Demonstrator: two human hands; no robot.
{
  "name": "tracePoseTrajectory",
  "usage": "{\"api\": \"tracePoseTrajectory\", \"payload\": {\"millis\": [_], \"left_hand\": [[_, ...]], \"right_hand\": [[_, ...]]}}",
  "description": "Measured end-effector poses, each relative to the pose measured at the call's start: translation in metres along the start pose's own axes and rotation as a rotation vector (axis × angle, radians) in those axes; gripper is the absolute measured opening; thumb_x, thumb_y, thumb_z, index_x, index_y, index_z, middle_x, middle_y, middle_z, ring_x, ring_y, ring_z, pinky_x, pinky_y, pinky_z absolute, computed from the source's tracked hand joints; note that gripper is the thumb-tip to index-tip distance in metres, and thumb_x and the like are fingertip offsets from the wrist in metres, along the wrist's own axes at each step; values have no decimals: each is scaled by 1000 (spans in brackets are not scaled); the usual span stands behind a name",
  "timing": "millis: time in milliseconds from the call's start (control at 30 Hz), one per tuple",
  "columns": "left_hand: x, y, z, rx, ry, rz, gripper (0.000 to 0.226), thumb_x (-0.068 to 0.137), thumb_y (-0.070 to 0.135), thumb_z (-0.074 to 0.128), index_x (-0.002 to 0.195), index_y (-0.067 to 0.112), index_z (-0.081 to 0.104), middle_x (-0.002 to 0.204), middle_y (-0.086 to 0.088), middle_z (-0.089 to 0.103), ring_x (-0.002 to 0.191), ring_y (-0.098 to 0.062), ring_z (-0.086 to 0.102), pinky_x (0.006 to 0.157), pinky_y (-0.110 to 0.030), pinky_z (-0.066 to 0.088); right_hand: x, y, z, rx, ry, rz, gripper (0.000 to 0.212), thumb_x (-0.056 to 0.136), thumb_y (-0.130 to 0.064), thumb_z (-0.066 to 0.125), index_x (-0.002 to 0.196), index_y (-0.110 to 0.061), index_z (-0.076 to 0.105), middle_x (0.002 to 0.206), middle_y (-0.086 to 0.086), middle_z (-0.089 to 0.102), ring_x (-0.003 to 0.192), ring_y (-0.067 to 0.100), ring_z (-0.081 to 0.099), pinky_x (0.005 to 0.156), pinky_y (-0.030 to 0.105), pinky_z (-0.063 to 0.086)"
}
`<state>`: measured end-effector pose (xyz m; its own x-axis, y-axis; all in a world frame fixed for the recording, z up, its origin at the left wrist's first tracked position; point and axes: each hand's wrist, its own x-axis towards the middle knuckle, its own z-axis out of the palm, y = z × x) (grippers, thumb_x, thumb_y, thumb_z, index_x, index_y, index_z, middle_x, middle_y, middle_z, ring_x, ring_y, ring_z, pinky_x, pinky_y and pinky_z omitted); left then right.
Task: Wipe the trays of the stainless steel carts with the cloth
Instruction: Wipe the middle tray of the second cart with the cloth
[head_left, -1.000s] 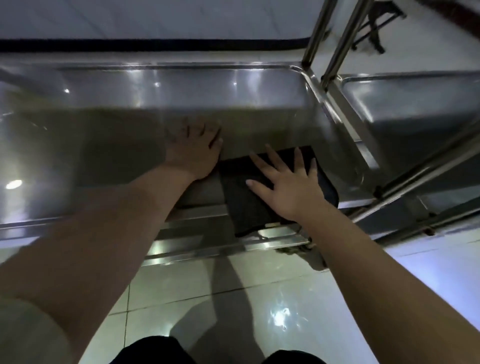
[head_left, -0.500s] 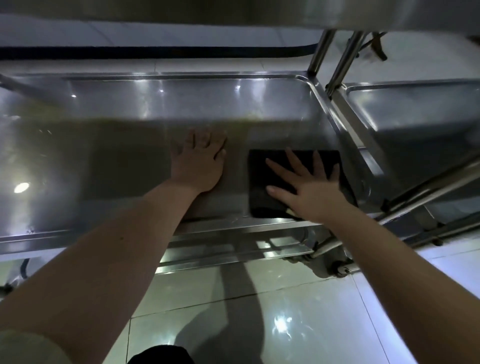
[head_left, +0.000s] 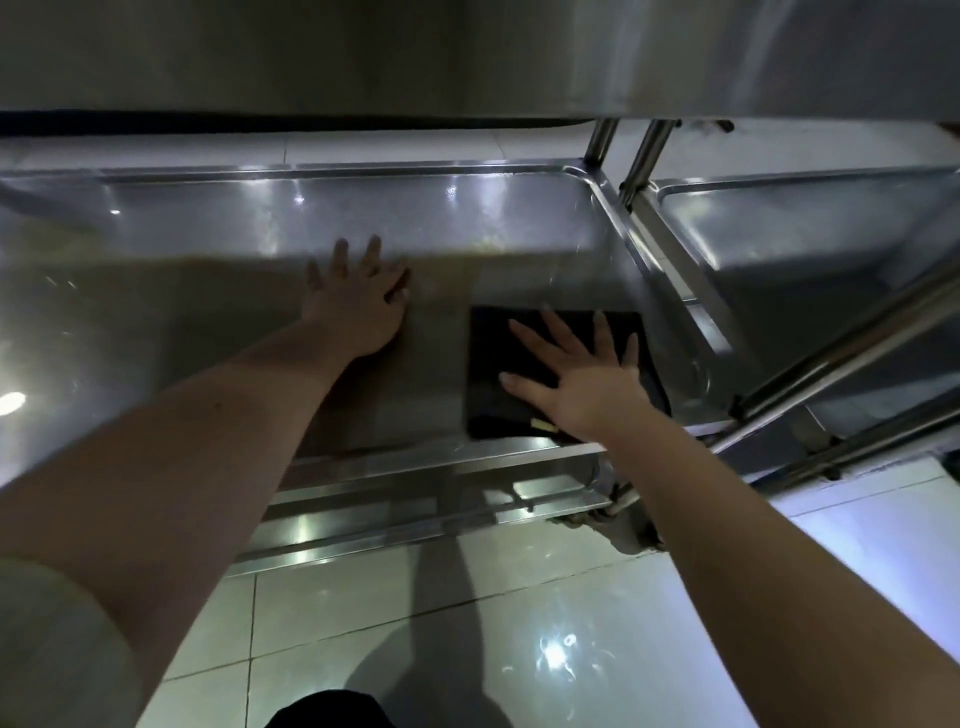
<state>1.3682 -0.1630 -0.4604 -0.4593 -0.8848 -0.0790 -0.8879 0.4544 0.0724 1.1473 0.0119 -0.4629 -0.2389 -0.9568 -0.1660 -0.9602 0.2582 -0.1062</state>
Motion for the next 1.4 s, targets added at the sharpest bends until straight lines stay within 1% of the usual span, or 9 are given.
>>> {"api": "tracePoseTrajectory", "payload": {"millis": [167,400,733,867,1000,1067,1233,1300,1400], "left_hand": [[15,-27,2,36,-17,36,58,98,64,9,153,48,-2,164,9,-10,150,-28,-12,110,-71,-6],[16,-30,10,24,10,16,53,99,59,11,150,52,-2,164,11,-7,151,-27,-5,111,-71,-2],[20,-30,14,17,50,-3,51,102,53,12,151,49,-3,164,11,-5,151,-25,-5,114,-67,-4],[19,-29,12,17,38,-18,52,102,53,14,152,48,-1,164,12,-5,151,-23,-5,114,-66,-3],[16,-26,9,-4,44,-22,52,103,52,14,153,46,1,164,12,-5,151,-23,-5,114,-66,-4],[15,-26,10,-4,53,-23,52,103,51,14,153,46,2,164,12,-5,151,-23,-4,114,-65,-4],[16,-28,14,-10,69,-18,52,102,51,12,152,47,0,164,12,-4,151,-23,-4,115,-65,-3],[17,-28,15,0,79,-14,52,103,51,13,153,45,0,164,10,-2,151,-23,-4,115,-64,-3],[17,-29,15,-9,86,-30,54,103,50,16,154,41,3,164,10,-1,151,-22,-3,115,-64,-1]], "right_hand": [[15,49,-14,44,-61,325,69,82,-84,19,143,-63,-5,162,-19,-10,146,40,-17,110,67,-13],[-14,-56,21,-23,70,-162,67,69,-91,0,132,-72,-17,161,-20,-9,144,46,-15,103,68,-20],[185,-65,-25,-30,14,23,71,88,-77,28,149,-56,-1,164,-7,-11,143,51,-14,104,78,-8],[135,-61,-21,-160,-66,-135,75,87,-73,31,147,-55,-10,161,-6,-23,141,53,-19,104,78,-5],[21,-56,5,-54,-37,-299,72,71,-87,1,137,-66,-21,158,-17,-25,142,44,-26,105,67,-21],[-3,-55,10,-16,-18,-344,68,71,-89,0,133,-71,-21,158,-21,-23,142,40,-28,102,63,-27],[115,-67,-18,-244,-68,-260,84,67,-85,8,146,-59,-6,161,-10,-21,142,50,-21,101,81,-4],[164,-81,-27,-120,-30,-104,72,85,-79,21,149,-55,-2,163,-5,-14,142,51,-17,102,80,-5],[189,-97,-27,-5,21,13,68,90,-77,20,150,-53,1,164,-3,-7,143,51,-15,104,77,-10]]}}
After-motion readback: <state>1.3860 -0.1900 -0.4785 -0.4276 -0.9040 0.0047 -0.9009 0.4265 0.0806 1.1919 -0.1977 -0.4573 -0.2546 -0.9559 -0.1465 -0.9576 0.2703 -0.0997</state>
